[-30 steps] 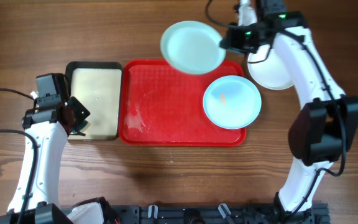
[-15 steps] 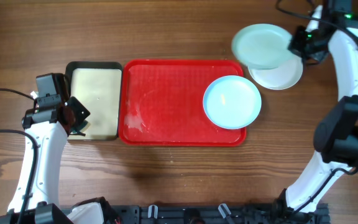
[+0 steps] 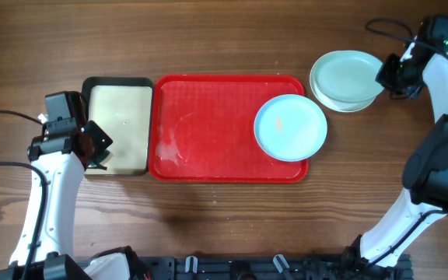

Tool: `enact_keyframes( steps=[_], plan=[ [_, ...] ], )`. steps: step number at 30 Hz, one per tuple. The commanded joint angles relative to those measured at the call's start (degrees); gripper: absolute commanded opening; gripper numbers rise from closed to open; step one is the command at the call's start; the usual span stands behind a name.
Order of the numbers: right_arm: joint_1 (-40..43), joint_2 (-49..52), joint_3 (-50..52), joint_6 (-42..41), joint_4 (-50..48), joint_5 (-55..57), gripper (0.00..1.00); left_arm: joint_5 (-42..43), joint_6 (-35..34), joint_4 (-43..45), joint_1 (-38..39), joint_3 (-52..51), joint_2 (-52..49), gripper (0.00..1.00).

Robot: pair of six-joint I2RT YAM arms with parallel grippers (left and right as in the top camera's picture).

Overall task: Clean dirty plates on tray and stack at the side
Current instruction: 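Open the right gripper and release the plate on the stack, then move the right gripper to the rim of the remaining light-blue plate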

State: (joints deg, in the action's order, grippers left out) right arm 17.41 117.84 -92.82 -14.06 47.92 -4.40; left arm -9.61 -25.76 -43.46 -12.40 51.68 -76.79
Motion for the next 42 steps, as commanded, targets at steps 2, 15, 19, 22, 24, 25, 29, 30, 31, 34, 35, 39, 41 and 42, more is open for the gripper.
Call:
enact_keyframes(
  steps=[2,15,19,22,24,25,29,30,31,34,35,39,41,42],
  plan=[
    [-0.2,-1.6,4.3,0.3,-4.1,0.6,0.14,-0.5,0.1,0.2,-0.2,-0.5,0.9,0.04],
    [-1.4,-1.9,-3.3,5.3,12.2,-10.8,0.59,-0.2,0.1,0.4,-0.2,-0.5,0.9,0.04],
    [-5.0,-2.2,-4.3,8.2,20.3,-13.7,0.57,0.2,0.0,0.4,-0.2,-0.5,0.9,0.04],
    [-8.4,-2.2,-4.3,11.1,25.3,-13.0,0.52,0.2,0.0,0.4,-0.2,-0.5,0.9,0.04],
    [-11.1,-2.2,-4.2,11.0,28.0,-9.0,0.45,0.2,0.0,0.4,-0.2,-0.5,0.9,0.04],
    [-12.4,-2.2,-4.2,11.0,29.0,-6.6,0.42,0.2,0.0,0.4,-0.2,-0.5,0.9,0.04],
    [-17.1,-2.2,-4.2,10.0,31.0,0.3,0.36,0.2,0.1,0.4,-0.2,-0.5,0.9,0.04],
    [-18.1,-2.2,-4.1,9.2,31.0,1.6,0.36,0.2,0.1,0.4,-0.2,-0.5,0.9,0.04],
    [-19.1,-2.2,-3.6,8.8,30.9,2.8,0.36,0.2,0.1,0.4,-0.2,-0.5,0.9,0.04],
    [-20.6,-2.2,-1.6,7.5,30.0,5.6,0.36,0.2,0.1,0.4,-0.2,-0.5,0.9,0.04],
    [-20.9,-2.2,-0.5,7.1,29.0,6.0,0.36,0.2,0.1,0.4,-0.2,-0.5,0.9,0.04],
    [-20.9,-2.2,2.3,6.4,26.6,5.9,0.31,0.2,0.1,0.4,-0.2,-0.5,0.9,0.04],
    [-20.9,-2.2,3.4,6.3,25.4,5.9,0.31,0.2,0.1,0.4,-0.2,-0.5,0.9,0.04],
    [-20.9,-2.2,3.9,6.1,24.9,5.9,0.31,0.2,0.1,0.4,-0.2,-0.5,0.9,0.04]
  ],
)
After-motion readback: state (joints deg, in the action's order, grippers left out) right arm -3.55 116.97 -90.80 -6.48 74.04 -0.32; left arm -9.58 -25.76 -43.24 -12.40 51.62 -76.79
